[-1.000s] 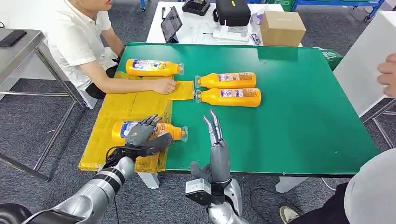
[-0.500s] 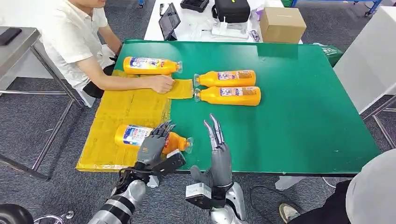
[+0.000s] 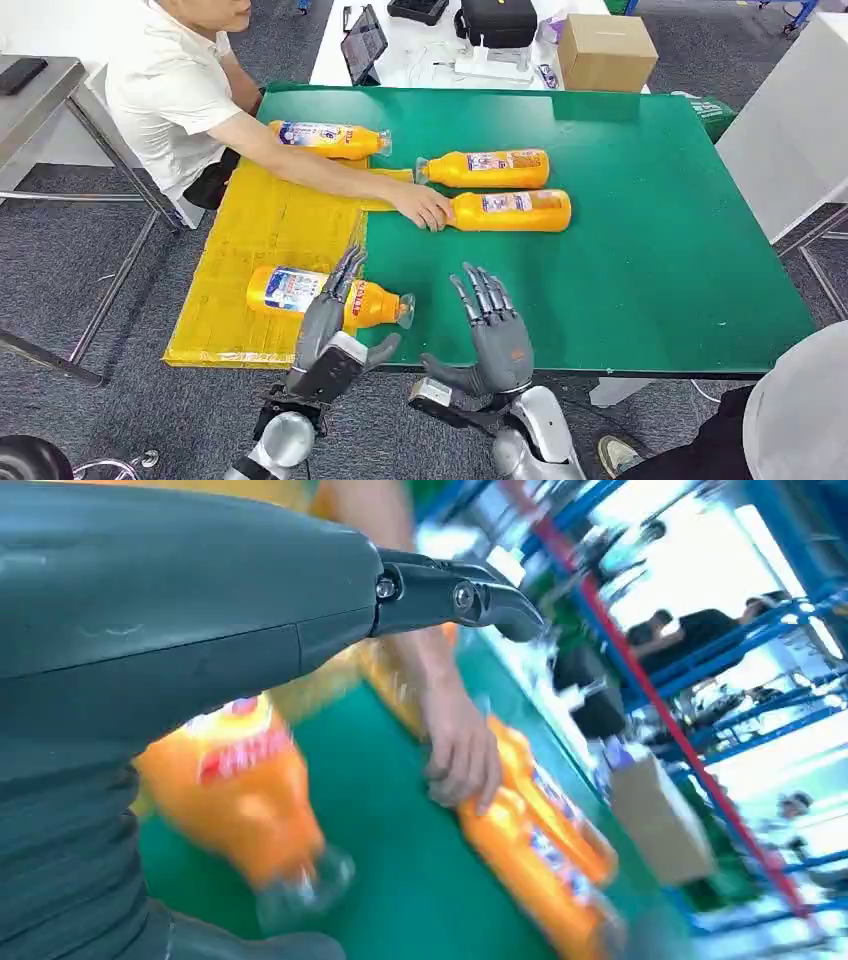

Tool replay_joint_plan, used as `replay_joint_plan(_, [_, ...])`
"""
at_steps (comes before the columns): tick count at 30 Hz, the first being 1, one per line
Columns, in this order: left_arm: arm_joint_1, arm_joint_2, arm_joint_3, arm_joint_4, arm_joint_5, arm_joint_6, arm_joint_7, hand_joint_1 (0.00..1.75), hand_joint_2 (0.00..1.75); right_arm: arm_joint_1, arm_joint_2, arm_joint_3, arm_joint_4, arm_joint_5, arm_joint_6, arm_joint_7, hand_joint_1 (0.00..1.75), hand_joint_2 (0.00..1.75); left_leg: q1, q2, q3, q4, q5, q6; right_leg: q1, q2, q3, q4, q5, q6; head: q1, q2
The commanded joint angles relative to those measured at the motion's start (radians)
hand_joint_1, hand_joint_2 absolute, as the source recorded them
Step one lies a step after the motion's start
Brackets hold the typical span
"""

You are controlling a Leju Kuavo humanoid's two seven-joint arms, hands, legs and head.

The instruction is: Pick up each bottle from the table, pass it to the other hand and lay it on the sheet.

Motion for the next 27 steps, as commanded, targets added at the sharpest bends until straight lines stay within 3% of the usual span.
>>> replay_joint_plan(1, [0.068, 0.003, 0.001, -0.025, 0.171, -0.037, 0.003, 0.0, 1.75, -0.119, -0.125, -0.129, 0.23, 0.102, 0.002, 0.202, 0.0, 1.75, 0.0, 0.003, 0.003, -0.002, 0.0, 0.002, 0.0, 0.001, 0.003, -0.002, 0.001, -0.002, -0.001, 0.0])
replay_joint_plan(5, [0.113, 0.024, -0.007, -0.062, 0.161, -0.029, -0.002, 0.0, 1.75, -0.11, -0.162, -0.124, 0.234, 0.125, 0.002, 0.254, 0.0, 1.75, 0.0, 0.003, 0.004, -0.002, -0.001, 0.002, 0.001, 0.001, 0.004, -0.003, 0.0, -0.003, 0.0, 0.0])
replay_joint_plan(14, [0.121, 0.024, -0.06, -0.022, 0.163, -0.048, 0.003, 0.0, 1.75, -0.134, -0.145, -0.146, 0.275, 0.145, 0.002, 0.224, 0.0, 1.75, 0.0, 0.005, 0.003, -0.001, 0.0, 0.002, 0.001, 0.002, 0.002, -0.002, 0.001, -0.003, 0.0, 0.0])
replay_joint_plan(20, [0.09, 0.015, -0.07, 0.021, 0.184, -0.045, -0.004, 0.0, 1.75, -0.189, -0.15, -0.112, 0.343, 0.195, 0.002, 0.286, 0.0, 1.75, 0.0, 0.004, 0.001, -0.001, 0.0, 0.002, 0.001, 0.002, 0.0, -0.001, 0.001, -0.002, 0.0, 0.0])
replay_joint_plan(27, [0.092, 0.016, -0.077, 0.008, 0.192, -0.045, -0.002, 0.0, 1.75, -0.236, -0.178, -0.065, 0.422, 0.248, 0.002, 0.436, 0.0, 1.75, 0.0, 0.003, 0.001, -0.001, 0.0, 0.002, 0.001, 0.001, 0.001, -0.002, 0.001, -0.002, 0.0, 0.0])
